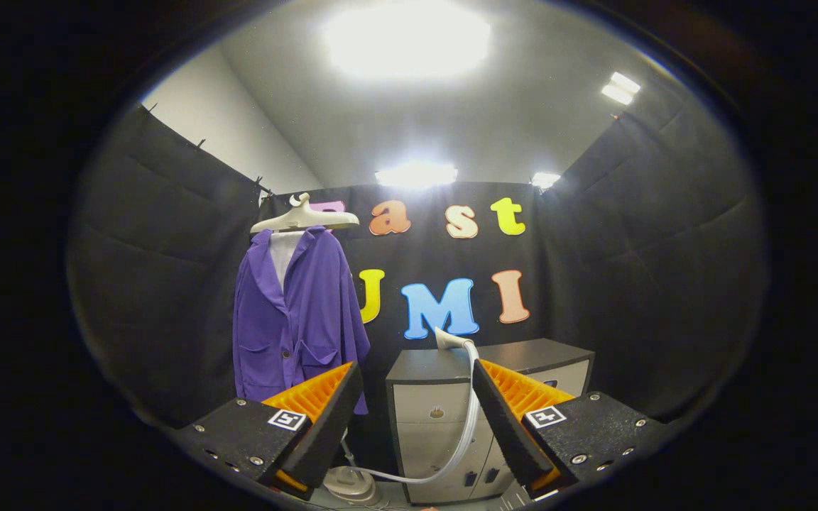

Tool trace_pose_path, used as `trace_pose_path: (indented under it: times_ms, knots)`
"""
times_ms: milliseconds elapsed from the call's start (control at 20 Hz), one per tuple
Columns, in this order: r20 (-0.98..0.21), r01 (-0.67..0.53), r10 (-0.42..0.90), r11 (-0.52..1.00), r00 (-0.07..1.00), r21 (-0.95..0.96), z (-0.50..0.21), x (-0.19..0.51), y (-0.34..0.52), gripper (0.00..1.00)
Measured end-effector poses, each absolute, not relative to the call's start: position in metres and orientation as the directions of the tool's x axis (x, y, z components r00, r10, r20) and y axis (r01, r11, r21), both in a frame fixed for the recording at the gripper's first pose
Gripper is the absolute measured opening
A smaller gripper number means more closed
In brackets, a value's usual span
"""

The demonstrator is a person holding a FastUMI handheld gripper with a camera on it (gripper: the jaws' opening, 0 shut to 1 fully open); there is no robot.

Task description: Iron the clothes twice with a garment steamer, once on the left side and once on the right side.

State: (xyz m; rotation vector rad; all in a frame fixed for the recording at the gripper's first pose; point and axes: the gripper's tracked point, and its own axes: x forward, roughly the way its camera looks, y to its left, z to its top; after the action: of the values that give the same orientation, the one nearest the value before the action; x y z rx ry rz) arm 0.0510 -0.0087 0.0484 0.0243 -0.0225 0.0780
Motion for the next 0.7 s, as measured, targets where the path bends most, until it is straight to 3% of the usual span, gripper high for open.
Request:
trace_pose_path:
  times_ms: [700]
  knots:
    - [0.019, -0.191, 0.191, 0.981, 0.981, 0.031, 0.102, 0.222, -0.050, 0.96]
